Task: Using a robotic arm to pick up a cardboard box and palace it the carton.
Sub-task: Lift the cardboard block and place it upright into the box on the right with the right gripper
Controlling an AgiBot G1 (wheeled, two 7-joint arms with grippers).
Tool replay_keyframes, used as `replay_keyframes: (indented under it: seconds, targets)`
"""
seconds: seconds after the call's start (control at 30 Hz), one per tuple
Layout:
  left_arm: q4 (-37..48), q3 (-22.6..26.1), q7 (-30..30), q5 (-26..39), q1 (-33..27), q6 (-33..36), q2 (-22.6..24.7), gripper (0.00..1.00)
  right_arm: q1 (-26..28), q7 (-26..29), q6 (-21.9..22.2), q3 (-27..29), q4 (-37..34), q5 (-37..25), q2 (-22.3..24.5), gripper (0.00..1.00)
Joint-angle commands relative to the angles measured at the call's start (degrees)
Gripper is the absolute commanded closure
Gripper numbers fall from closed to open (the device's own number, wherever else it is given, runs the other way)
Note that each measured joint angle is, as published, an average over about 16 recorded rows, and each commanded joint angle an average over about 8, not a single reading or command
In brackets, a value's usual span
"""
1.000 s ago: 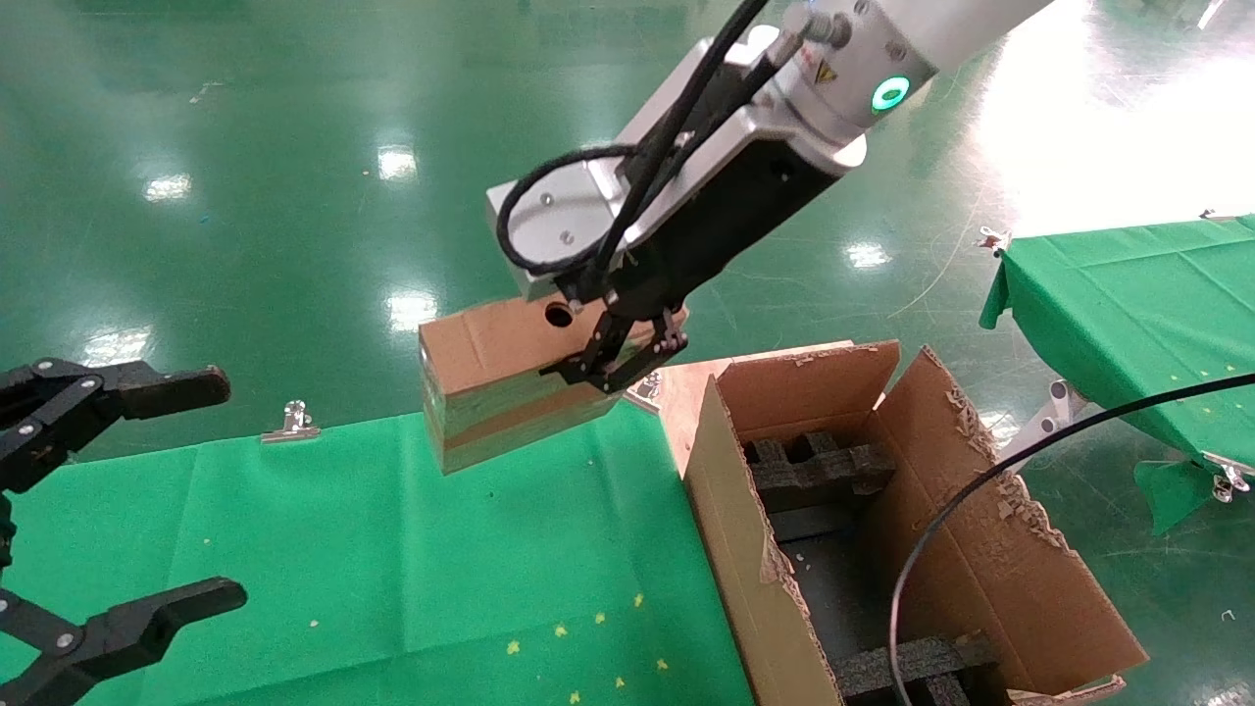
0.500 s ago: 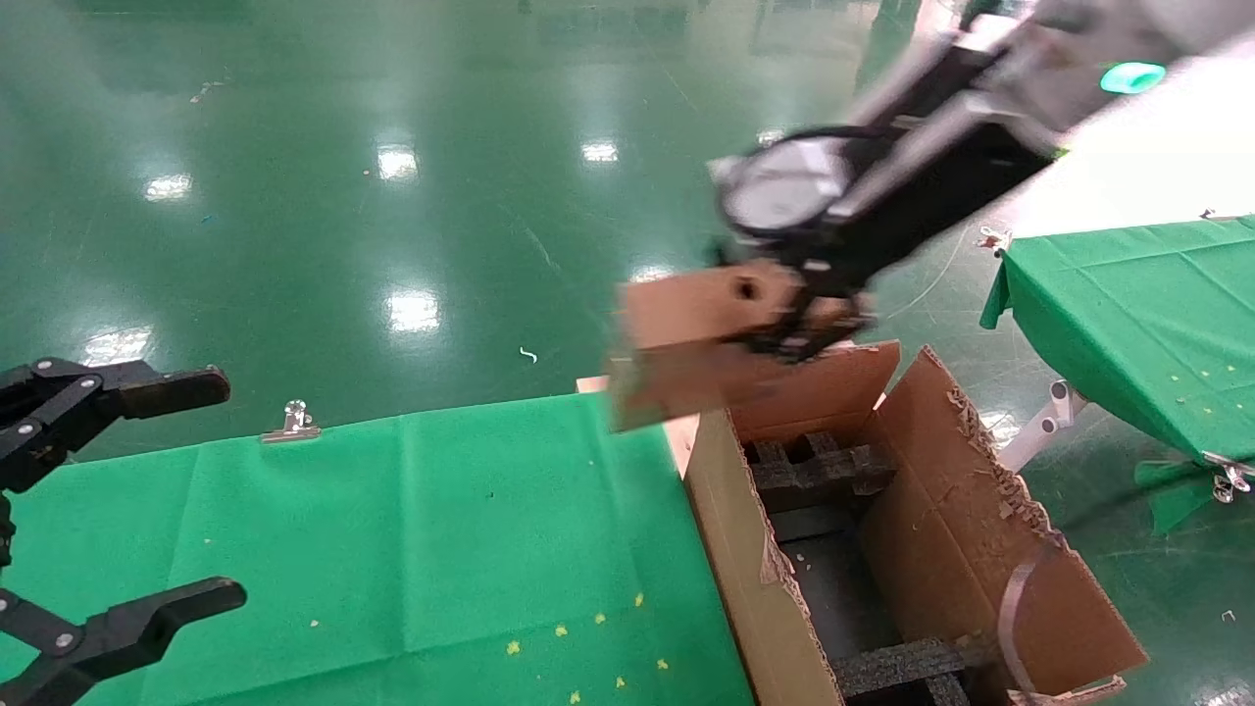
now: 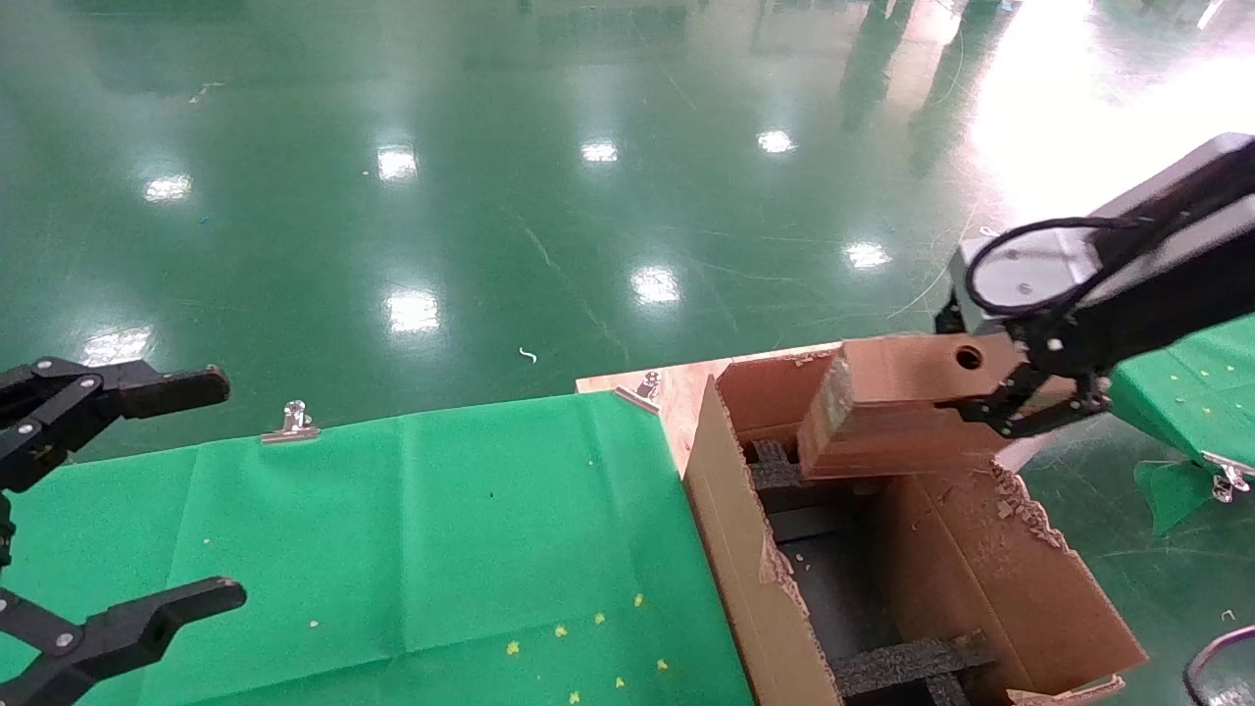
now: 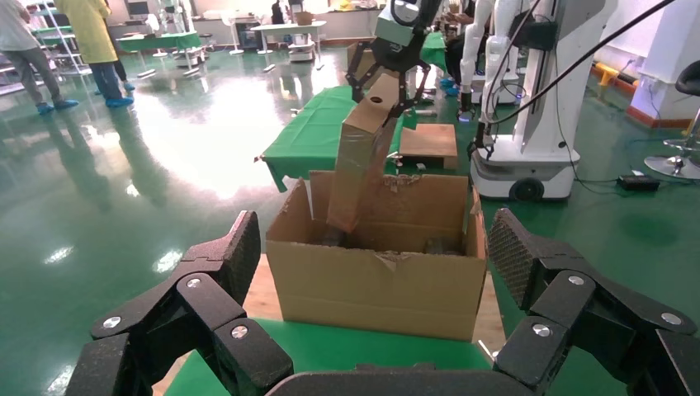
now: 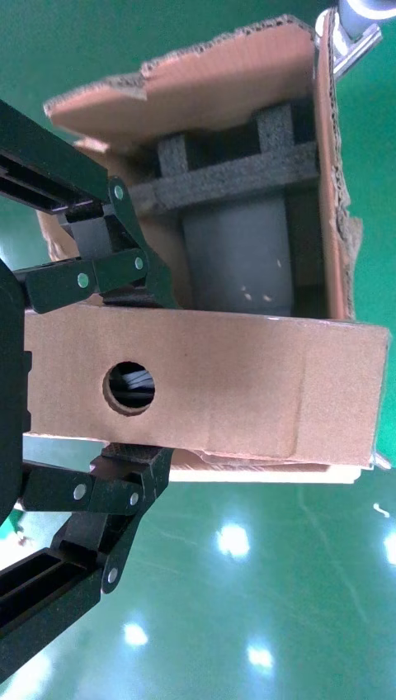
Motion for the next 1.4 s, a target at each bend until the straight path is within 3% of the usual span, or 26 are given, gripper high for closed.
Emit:
replay_keyframes:
  seconds: [0.03, 0.23, 0.53, 0.87, 1.03, 1.4]
  targets:
    - [0.0, 0.0, 0.0, 0.0, 0.0, 0.0, 0.0, 0.00, 1.3, 0.7, 0.1, -1.8, 0.8, 0.3, 1.5, 1.00]
    - [0.0, 0.0, 0.0, 0.0, 0.0, 0.0, 0.0, 0.00, 0.2, 5.2, 2.3, -3.9, 0.4, 1.0, 5.5, 1.00]
    - [0.0, 0.0, 0.0, 0.0, 0.0, 0.0, 0.0, 0.00, -3.1, 16.5, 6.9, -5.5, -0.4, 2.3, 14.0, 1.00]
    - [0.0, 0.0, 0.0, 0.0, 0.0, 0.0, 0.0, 0.00, -4.6, 27.2, 11.7, -6.8, 4.1, 0.7, 22.1, 1.00]
    - [0.0, 0.0, 0.0, 0.0, 0.0, 0.0, 0.0, 0.00, -4.9, 28.7, 12.7, -7.1, 5.4, 0.7, 23.8, 1.00]
    - [0.0, 0.0, 0.0, 0.0, 0.0, 0.0, 0.0, 0.00, -4.8, 27.7, 12.2, -6.9, 4.8, 0.7, 22.6, 1.00]
